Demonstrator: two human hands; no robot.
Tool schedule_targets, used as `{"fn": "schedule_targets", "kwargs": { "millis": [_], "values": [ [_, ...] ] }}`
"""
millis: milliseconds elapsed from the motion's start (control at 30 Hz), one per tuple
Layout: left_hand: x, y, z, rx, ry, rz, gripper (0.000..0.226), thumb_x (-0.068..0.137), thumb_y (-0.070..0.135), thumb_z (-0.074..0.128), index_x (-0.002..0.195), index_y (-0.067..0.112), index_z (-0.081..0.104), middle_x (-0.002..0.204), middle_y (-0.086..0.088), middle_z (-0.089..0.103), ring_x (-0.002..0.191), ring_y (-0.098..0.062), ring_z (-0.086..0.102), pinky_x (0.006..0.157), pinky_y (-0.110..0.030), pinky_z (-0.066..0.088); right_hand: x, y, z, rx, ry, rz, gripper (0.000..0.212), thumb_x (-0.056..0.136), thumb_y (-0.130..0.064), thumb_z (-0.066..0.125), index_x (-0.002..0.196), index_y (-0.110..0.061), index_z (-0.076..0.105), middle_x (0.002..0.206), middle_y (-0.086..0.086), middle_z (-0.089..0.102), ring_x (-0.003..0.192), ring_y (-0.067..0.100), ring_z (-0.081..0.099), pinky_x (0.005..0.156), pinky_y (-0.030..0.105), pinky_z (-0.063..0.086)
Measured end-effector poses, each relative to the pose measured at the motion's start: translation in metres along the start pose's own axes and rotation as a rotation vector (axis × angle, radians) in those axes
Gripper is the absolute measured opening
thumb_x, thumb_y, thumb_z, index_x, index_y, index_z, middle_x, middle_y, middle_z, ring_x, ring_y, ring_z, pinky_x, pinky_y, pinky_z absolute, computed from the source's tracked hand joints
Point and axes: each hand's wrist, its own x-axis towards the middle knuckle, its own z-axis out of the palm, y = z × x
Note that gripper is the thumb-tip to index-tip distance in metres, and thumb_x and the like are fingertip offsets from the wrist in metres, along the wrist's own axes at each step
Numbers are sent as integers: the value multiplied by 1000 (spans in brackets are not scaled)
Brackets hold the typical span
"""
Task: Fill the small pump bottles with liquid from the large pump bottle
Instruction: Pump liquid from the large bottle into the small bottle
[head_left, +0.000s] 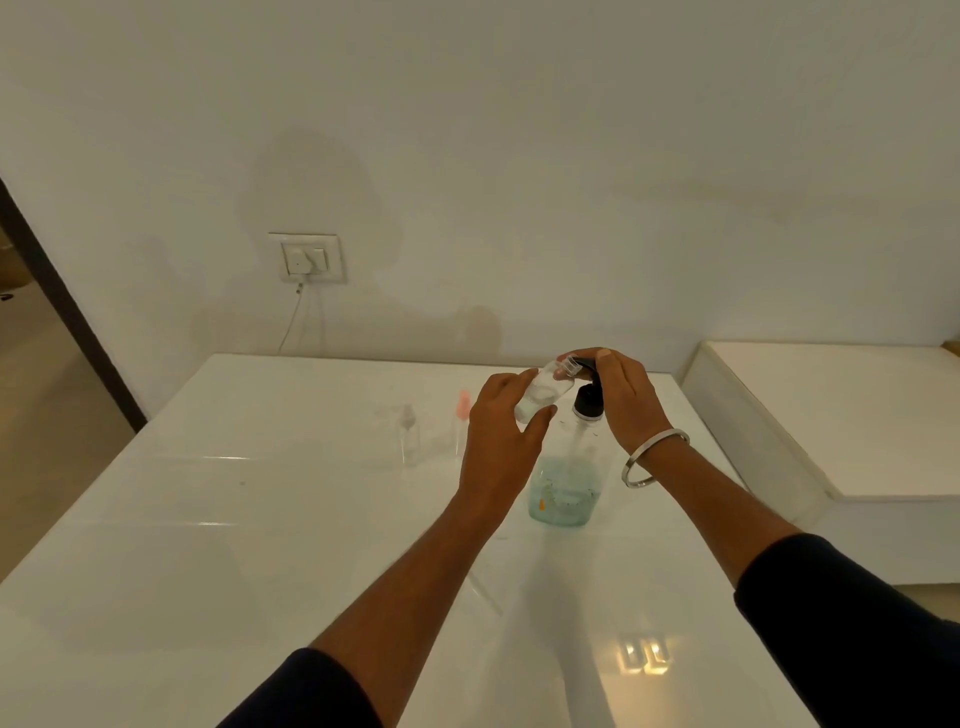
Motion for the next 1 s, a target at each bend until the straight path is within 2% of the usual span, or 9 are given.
{"fn": "schedule_targets", "kwargs": {
  "millis": [100, 233, 400, 467, 600, 700, 833, 933, 1000],
  "values": [
    [0, -5, 2, 6, 1, -1, 43, 85, 25, 68, 125, 14, 56, 120, -2, 59, 102, -2, 51, 83, 2, 36, -1, 6, 3, -2, 7, 7, 37, 99, -12, 29, 105, 0, 63, 102, 14, 66, 94, 19, 61, 80, 8, 47],
    [0, -6, 5, 5, -2, -2, 42, 84, 23, 69, 123, 14, 57, 119, -1, 59, 101, -1, 49, 83, 3, 34, -4, 9, 3, 11, 42, 17, 36, 99, -9, 29, 105, 2, 63, 98, 11, 65, 82, 0, 61, 73, 3, 44],
    [0, -6, 2, 12, -9, 11, 42, 83, 23, 70, 123, 15, 58, 117, 1, 59, 99, 0, 49, 83, 2, 35, -5, 10, 3, 15, 31, -7, 38, 98, -17, 31, 106, 2, 63, 101, 14, 66, 93, 20, 61, 78, 7, 46],
    [0, -6, 1, 11, -11, 22, 43, 83, 24, 70, 123, 16, 58, 117, 1, 59, 99, -1, 50, 84, -1, 38, -5, 11, 1, 15, 13, -17, 43, 93, -24, 30, 105, 0, 64, 101, 14, 67, 94, 19, 62, 82, 11, 48],
    [2, -2, -1, 0, -12, 18, 44, 84, 27, 69, 125, 17, 57, 119, 2, 58, 102, -1, 50, 84, -3, 39, -2, -2, -4, -1, 9, -39, 34, 98, -12, 29, 99, -11, 63, 99, 4, 65, 93, 13, 61, 82, 8, 46],
    [3, -3, -1, -4, 0, 18, 44, 84, 27, 69, 124, 17, 57, 119, 1, 59, 103, -3, 52, 87, -9, 41, 2, -3, -3, -10, -7, -25, 34, 99, -8, 27, 99, -11, 61, 102, 2, 62, 92, 13, 59, 80, 5, 45],
    [3, -4, 1, -9, -3, 20, 43, 84, 25, 69, 124, 16, 57, 118, 1, 59, 102, -3, 52, 87, -8, 41, -1, 3, -1, 16, 0, -22, 37, 97, -14, 29, 101, -2, 64, 99, 10, 67, 93, 18, 63, 88, 21, 49],
    [2, -7, 4, -14, -5, 9, 42, 84, 24, 69, 124, 15, 57, 118, 0, 59, 101, -2, 51, 84, -3, 39, -1, 6, -1, -9, -2, -9, 37, 99, -13, 29, 104, 0, 64, 98, 9, 67, 89, 11, 62, 83, 11, 47],
    [1, -7, 6, -8, -5, -3, 42, 84, 24, 68, 124, 16, 57, 119, 0, 58, 101, -1, 49, 84, 0, 37, 0, 9, -1, -9, 7, 0, 38, 99, -16, 30, 107, 0, 63, 103, 12, 66, 92, 13, 62, 82, 9, 47]
  ]
}}
